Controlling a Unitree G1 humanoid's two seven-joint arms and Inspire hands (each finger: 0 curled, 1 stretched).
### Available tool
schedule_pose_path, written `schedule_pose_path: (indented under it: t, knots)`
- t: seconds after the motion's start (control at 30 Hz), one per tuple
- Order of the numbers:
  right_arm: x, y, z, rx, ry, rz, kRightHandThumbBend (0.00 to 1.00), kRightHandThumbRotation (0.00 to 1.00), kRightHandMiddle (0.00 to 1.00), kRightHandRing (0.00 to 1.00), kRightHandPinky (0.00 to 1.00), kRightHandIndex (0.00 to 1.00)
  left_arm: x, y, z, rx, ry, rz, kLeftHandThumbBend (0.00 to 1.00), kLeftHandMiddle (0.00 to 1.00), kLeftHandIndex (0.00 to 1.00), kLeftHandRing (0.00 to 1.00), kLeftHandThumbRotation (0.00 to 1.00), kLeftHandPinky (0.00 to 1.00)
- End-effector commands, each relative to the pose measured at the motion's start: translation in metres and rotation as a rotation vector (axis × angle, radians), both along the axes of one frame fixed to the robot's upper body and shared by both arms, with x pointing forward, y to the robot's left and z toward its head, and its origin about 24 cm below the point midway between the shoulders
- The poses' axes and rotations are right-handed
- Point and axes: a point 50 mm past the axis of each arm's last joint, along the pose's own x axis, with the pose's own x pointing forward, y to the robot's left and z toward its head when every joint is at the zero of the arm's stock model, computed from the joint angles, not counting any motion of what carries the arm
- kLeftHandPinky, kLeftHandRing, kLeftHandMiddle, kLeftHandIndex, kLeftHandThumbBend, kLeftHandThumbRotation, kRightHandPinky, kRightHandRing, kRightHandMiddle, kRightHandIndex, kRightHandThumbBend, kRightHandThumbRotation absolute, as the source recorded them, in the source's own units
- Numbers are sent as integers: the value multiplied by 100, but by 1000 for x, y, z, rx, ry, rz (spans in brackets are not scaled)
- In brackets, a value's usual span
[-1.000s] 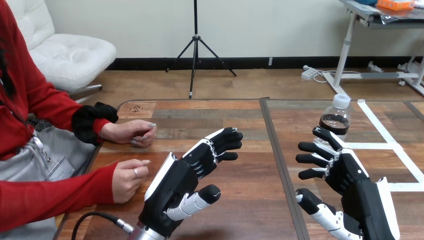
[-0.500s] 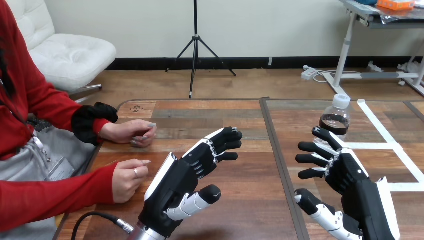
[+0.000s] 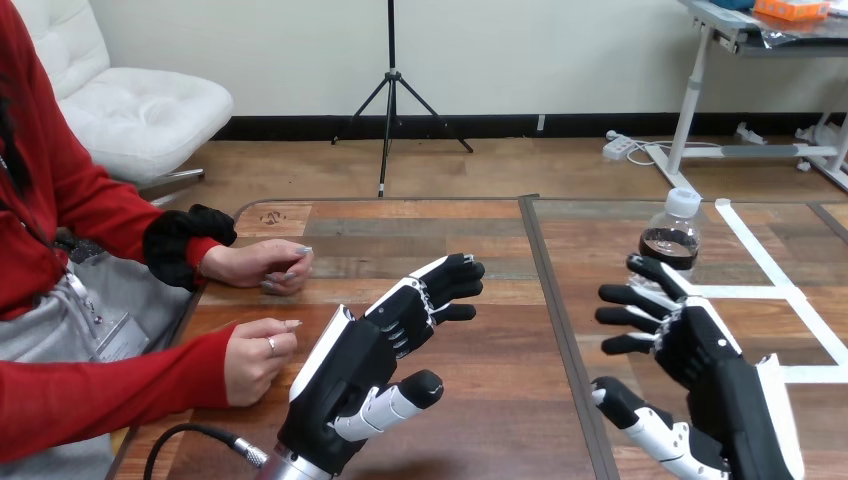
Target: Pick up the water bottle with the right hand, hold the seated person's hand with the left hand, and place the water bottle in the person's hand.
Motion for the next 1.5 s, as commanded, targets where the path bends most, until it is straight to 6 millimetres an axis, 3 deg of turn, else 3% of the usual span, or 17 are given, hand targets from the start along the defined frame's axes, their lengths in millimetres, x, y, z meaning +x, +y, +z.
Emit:
schedule_pose_path:
  t: [0.0,1.47]
  knots:
    - [10,-8,24,-41,-130,-22,89,54,75,71,61,85,16,-6,16,-18,-67,-12,99,87,86,87,73,81]
    - [43,-61,84,-132,-233,-142,94,51,72,70,59,81,15,-15,15,-29,-66,-7,100,87,85,86,73,81]
